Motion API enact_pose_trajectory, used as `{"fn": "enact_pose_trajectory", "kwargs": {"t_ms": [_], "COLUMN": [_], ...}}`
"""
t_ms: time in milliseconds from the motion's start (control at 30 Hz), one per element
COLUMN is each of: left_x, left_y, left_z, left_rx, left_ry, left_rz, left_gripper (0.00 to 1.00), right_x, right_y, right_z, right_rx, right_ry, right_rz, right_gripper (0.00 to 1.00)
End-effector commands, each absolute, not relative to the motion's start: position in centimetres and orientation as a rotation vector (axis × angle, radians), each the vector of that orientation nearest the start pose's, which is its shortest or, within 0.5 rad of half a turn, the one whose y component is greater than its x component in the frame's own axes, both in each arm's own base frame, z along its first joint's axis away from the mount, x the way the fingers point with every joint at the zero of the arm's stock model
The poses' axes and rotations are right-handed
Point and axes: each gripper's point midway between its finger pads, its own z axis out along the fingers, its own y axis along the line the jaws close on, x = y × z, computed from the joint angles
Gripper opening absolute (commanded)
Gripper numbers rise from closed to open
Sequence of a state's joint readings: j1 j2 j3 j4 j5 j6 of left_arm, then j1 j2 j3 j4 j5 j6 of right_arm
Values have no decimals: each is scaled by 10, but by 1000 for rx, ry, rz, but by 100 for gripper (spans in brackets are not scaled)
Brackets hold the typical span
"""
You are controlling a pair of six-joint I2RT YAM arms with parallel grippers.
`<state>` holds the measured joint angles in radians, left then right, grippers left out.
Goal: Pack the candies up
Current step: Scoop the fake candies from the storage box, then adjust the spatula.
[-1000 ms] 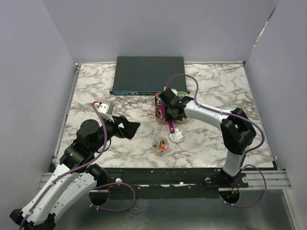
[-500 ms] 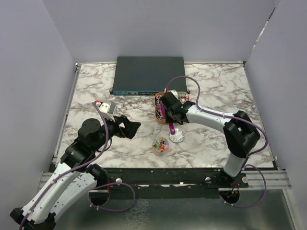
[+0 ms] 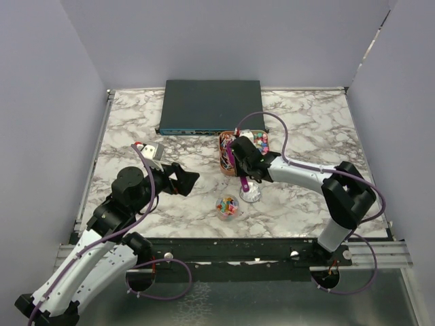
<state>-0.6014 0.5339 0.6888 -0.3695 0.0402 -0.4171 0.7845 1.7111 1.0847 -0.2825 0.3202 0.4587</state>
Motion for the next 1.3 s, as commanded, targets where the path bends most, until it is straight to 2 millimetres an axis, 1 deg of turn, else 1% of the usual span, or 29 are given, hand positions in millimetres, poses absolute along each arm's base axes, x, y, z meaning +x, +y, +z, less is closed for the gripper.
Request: {"fn": "enact_pose_trajectory", "kwargs": {"t_ms": [0,333,400,567,767,867,1000,1067,1267], "left_x": [202,204,204,205,206,206,205,205,205], "left_y": [-165,-166,-167,-168,-170,-171,-174,-175,-177], "left_z": [257,254,253,252,249,248,247,247,245], "left_rx": [209,212,211,215,221,228,238,246,252], "left_ry": [1839,1853,1855,1860,1871,1877,1877,1879,1885], "left_rz": [-747,-747,-747,-751,-755,-759,-773,-780,-790], "left_gripper": [99,99,99,99,99,99,99,99,99], "right_x": [334,320,315,296,266,248,229,218,192], "right_y": [258,250,250,250,256,262,264,268,277], "right_z": [75,105,114,125,138,146,155,158,169], "right_rx": [-236,-296,-330,-440,-637,-779,-948,-1056,-1312], "right_ry": [2305,2217,2195,2174,2144,2095,2027,1985,1821], "right_rz": [129,172,189,243,370,440,459,491,508], "right_gripper": [1,1,1,1,1,1,1,1,1]}}
